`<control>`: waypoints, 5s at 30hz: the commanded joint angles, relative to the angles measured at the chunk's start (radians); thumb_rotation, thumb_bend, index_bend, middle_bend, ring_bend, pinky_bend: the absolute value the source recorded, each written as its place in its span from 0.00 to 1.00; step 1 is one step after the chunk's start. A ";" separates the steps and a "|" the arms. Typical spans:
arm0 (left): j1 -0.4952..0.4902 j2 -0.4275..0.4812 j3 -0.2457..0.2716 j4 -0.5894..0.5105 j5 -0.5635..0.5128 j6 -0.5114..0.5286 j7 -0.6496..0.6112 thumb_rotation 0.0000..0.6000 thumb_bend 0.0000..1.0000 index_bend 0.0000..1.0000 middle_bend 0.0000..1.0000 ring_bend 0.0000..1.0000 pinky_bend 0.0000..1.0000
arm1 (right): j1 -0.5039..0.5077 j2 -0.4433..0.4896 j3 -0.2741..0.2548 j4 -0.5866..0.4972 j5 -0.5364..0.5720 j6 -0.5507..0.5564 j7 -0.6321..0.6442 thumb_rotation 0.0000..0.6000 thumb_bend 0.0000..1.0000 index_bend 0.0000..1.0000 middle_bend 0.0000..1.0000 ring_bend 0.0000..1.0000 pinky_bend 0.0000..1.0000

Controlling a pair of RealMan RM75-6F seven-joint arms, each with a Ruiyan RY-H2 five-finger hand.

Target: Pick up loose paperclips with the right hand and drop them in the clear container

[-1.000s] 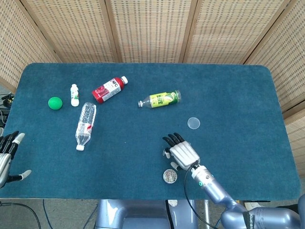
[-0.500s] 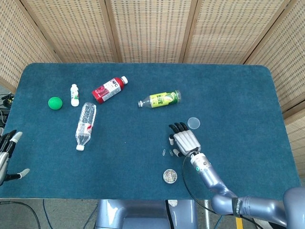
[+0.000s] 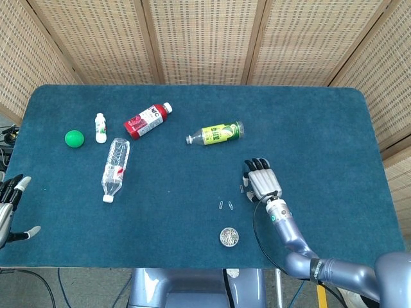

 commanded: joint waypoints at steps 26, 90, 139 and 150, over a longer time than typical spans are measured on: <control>-0.004 -0.003 -0.001 0.000 -0.008 -0.005 0.008 1.00 0.00 0.00 0.00 0.00 0.00 | -0.013 -0.041 -0.018 0.090 -0.015 -0.030 0.015 1.00 0.32 0.50 0.09 0.00 0.00; 0.004 0.005 0.010 -0.010 0.024 0.012 -0.002 1.00 0.00 0.00 0.00 0.00 0.00 | -0.086 0.220 -0.200 -0.437 -0.460 0.016 0.037 1.00 0.46 0.62 0.09 0.00 0.00; 0.014 0.010 0.010 -0.006 0.037 0.033 -0.016 1.00 0.00 0.00 0.00 0.00 0.00 | -0.229 0.359 -0.186 -0.430 -0.626 0.300 0.101 1.00 0.18 0.30 0.06 0.00 0.00; 0.029 0.006 0.019 -0.012 0.071 0.067 -0.001 1.00 0.00 0.00 0.00 0.00 0.00 | -0.433 0.393 -0.247 -0.240 -0.643 0.511 0.275 1.00 0.00 0.00 0.00 0.00 0.00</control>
